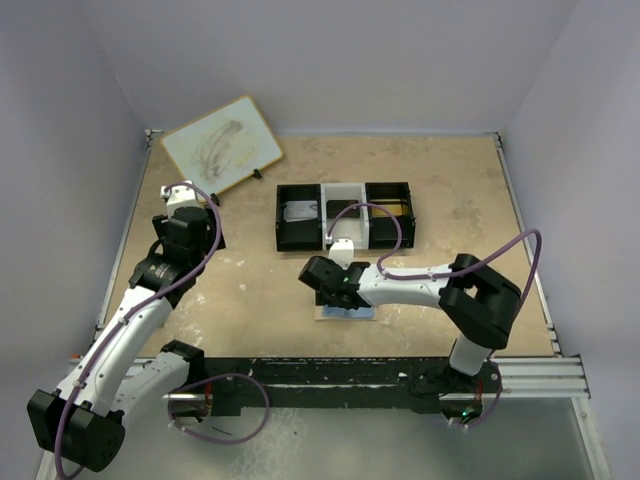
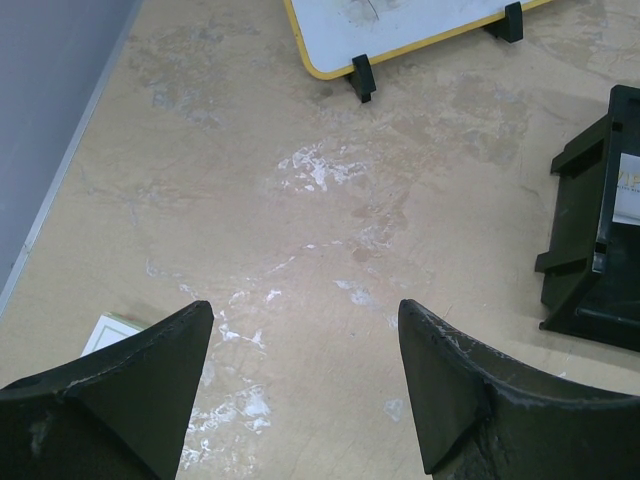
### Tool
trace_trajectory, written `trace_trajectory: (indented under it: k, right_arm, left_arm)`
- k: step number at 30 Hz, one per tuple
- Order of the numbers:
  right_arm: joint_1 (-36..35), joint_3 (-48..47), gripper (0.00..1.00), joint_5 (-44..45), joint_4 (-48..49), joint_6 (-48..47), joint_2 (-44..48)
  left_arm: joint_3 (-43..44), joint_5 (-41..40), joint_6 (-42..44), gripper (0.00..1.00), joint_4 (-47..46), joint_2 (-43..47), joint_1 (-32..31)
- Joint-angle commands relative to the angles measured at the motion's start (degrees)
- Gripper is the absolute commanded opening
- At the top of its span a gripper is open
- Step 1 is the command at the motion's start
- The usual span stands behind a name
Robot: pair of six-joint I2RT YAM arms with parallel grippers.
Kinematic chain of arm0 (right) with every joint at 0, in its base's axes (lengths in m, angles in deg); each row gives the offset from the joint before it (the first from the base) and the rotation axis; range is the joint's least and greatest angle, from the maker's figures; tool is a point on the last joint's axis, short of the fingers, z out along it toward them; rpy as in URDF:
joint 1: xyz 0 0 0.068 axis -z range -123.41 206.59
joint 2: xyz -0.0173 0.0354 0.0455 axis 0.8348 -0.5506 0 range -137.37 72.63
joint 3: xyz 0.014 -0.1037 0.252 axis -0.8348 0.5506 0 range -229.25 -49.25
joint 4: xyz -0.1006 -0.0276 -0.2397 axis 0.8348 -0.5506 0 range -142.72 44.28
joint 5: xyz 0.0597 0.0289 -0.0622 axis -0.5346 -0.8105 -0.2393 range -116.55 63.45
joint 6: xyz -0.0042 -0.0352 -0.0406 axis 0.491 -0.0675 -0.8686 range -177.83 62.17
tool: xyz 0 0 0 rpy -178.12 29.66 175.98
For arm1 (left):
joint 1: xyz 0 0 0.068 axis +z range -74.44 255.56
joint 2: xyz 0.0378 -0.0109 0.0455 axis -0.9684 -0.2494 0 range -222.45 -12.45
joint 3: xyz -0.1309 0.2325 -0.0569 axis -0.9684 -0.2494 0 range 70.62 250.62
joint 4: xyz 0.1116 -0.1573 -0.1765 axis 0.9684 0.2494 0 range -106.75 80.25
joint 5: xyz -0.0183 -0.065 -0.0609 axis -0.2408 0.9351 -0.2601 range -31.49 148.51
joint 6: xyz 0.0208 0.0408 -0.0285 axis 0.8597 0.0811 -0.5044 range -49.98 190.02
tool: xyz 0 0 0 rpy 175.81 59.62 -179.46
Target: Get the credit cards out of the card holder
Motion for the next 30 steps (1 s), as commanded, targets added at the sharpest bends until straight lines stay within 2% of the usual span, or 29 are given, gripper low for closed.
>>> trace_trajectory:
  k: [1,7,9,10,15,18,25,30]
  right_arm:
    - [0.6,1.1,0.57,0.4,-1.7,1.9,-7.0]
    - [0.5,1.1,0.47,-3.5,2.6,-1.3,-4.1]
    - [0.5,1.2,0.36,-5.2,5.3,-3.2,-2.6]
    - [0.6,1.2,0.35,-5.7,5.9,-3.3,-1.9]
    - [0.9,1.0,0.35,-5.8,6.2,-3.2,0.3]
    - [1.8,2.0,0.38,-8.0,8.5,-4.7,2.1]
    - [2.9,3.1,0.30,-9.3,10.1,-6.0,4.6]
    - [2.9,1.7,0.29,-9.3,9.1,-7.8,4.6]
  left_arm:
    - [0.2,-0.5,0.6,0.73,-1.5,0.2,0.5]
    - [0.2,-0.4,0.8,0.73,-1.4,0.2,0.4]
    - [0.2,-0.5,0.8,0.73,-1.4,0.3,0.5]
    - [0.2,-0.5,0.8,0.73,-1.4,0.2,0.4]
    - [0.2,-0.5,0.8,0.73,-1.4,0.2,0.4]
    - [0.2,-0.4,0.8,0.73,-1.4,0.2,0.5]
    - [0.2,-0.4,0.7,0.73,-1.3,0.2,0.4]
    - [0.1,-0.3,0.8,0.73,-1.3,0.2,0.4]
